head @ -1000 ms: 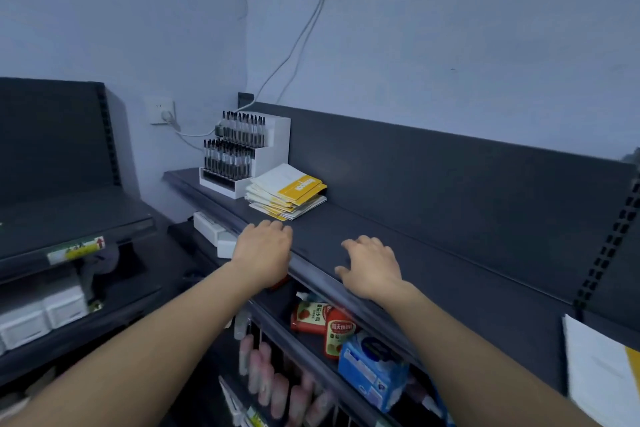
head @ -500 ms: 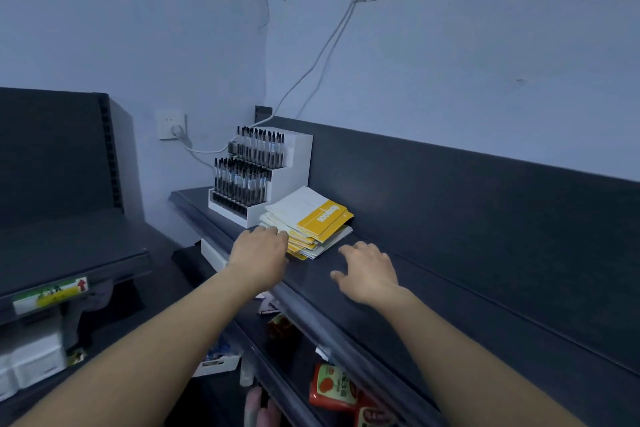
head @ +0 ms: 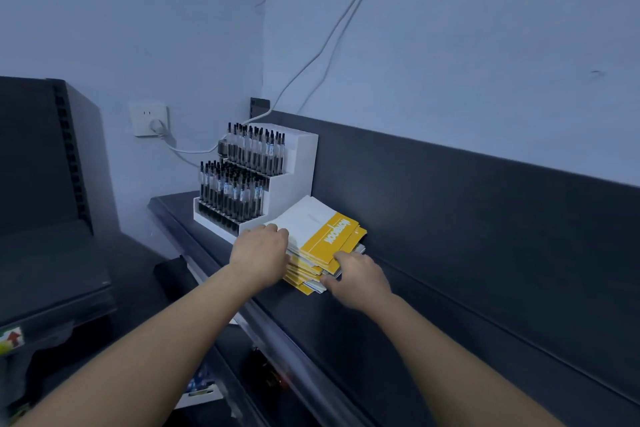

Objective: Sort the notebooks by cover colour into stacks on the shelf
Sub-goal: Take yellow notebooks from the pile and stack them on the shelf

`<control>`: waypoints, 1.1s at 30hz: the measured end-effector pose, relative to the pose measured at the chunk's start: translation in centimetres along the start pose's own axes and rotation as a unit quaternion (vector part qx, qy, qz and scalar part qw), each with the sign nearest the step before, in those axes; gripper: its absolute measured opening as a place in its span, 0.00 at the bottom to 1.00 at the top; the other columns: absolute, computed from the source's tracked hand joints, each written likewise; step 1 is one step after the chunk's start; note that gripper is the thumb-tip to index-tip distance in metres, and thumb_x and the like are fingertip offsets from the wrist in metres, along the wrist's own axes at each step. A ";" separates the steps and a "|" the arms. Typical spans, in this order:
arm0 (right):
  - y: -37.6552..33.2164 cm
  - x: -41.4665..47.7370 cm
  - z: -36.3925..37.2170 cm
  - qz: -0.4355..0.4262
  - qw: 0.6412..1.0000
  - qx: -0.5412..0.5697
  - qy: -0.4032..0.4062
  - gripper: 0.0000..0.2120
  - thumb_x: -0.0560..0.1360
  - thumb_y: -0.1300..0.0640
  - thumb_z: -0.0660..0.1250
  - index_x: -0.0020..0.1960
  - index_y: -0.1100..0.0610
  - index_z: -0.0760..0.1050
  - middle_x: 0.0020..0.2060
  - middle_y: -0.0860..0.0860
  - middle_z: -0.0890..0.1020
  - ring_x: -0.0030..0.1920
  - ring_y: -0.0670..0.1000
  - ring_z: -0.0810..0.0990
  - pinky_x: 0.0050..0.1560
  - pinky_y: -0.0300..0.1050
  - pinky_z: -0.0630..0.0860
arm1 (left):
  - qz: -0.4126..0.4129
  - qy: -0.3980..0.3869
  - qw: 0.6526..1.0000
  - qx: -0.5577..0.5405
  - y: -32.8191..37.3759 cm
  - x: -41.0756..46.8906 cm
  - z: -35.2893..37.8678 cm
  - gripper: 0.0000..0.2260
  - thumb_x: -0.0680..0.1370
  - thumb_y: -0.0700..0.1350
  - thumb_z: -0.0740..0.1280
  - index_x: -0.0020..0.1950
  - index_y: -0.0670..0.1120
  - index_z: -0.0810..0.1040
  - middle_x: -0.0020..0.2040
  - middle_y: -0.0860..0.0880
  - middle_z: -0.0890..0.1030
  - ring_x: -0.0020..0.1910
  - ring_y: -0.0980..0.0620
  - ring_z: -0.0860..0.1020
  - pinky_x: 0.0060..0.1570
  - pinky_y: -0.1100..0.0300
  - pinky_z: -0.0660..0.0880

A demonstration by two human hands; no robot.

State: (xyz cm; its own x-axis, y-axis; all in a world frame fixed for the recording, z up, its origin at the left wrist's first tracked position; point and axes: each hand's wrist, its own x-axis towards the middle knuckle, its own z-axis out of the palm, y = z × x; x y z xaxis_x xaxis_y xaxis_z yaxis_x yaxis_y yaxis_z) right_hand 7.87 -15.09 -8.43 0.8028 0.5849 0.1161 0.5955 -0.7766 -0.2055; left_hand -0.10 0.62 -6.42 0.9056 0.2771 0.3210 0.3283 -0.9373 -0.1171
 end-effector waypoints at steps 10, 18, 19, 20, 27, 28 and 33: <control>-0.8 5.8 2.4 0.063 0.996 0.045 -0.042 0.33 0.72 0.33 0.61 0.68 0.53 0.63 0.63 0.54 0.71 0.62 0.59 0.72 0.58 0.52 0.72 | 0.021 -0.028 0.996 -0.084 -2.9 7.1 4.1 0.17 0.81 0.52 0.58 0.64 0.43 0.69 0.61 0.44 0.73 0.61 0.44 0.72 0.55 0.51 0.71; -1.7 7.6 3.1 0.062 0.998 -0.012 -0.031 0.47 0.66 0.22 0.56 0.76 0.49 0.55 0.73 0.54 0.63 0.74 0.57 0.58 0.72 0.58 0.56 | -0.013 -0.024 0.983 -0.183 -4.2 9.5 4.5 0.13 0.78 0.47 0.59 0.58 0.41 0.70 0.56 0.42 0.71 0.54 0.41 0.72 0.50 0.51 0.70; -1.9 7.7 3.1 0.061 0.998 -0.011 -0.028 0.47 0.66 0.22 0.56 0.76 0.49 0.55 0.73 0.54 0.62 0.74 0.57 0.57 0.73 0.58 0.54 | -0.023 -0.019 0.980 -0.196 -4.4 9.5 4.6 0.14 0.78 0.49 0.59 0.59 0.41 0.70 0.57 0.42 0.71 0.54 0.41 0.73 0.50 0.51 0.71; -2.1 7.8 3.1 0.057 0.998 -0.006 -0.026 0.47 0.66 0.23 0.57 0.76 0.49 0.54 0.74 0.54 0.62 0.75 0.56 0.56 0.73 0.57 0.54 | -0.033 -0.014 0.978 -0.204 -4.5 9.6 4.6 0.17 0.79 0.52 0.60 0.60 0.41 0.70 0.57 0.42 0.71 0.55 0.41 0.72 0.51 0.50 0.72; -2.4 7.1 2.4 0.008 0.997 0.068 -0.021 0.46 0.69 0.33 0.67 0.78 0.49 0.51 0.76 0.48 0.59 0.76 0.50 0.56 0.73 0.51 0.56 | -0.110 -0.042 0.957 -0.264 -5.4 9.6 5.0 0.24 0.78 0.55 0.64 0.65 0.40 0.67 0.62 0.40 0.70 0.57 0.39 0.75 0.51 0.49 0.74; -2.4 7.0 2.4 0.009 0.997 0.080 -0.019 0.46 0.69 0.34 0.68 0.78 0.50 0.50 0.76 0.47 0.58 0.76 0.50 0.56 0.74 0.50 0.57 | -0.114 -0.046 0.955 -0.270 -5.4 9.5 5.0 0.23 0.78 0.55 0.65 0.64 0.40 0.67 0.61 0.40 0.70 0.56 0.39 0.75 0.51 0.49 0.74; -2.3 6.7 2.4 0.029 0.988 0.149 -0.003 0.45 0.68 0.39 0.73 0.77 0.47 0.53 0.74 0.47 0.63 0.73 0.52 0.63 0.70 0.49 0.65 | -0.139 -0.045 0.941 -0.305 -5.4 8.8 4.6 0.21 0.76 0.51 0.68 0.63 0.41 0.69 0.60 0.41 0.71 0.54 0.41 0.76 0.47 0.52 0.73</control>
State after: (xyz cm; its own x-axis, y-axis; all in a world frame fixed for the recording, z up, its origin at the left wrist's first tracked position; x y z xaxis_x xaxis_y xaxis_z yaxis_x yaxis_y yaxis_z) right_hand 11.81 -8.78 -9.46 0.8347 0.5434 0.0890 0.5118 -0.7060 -0.4896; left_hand 7.30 9.05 -7.28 0.8356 0.5207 0.1748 0.3659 -0.7651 0.5299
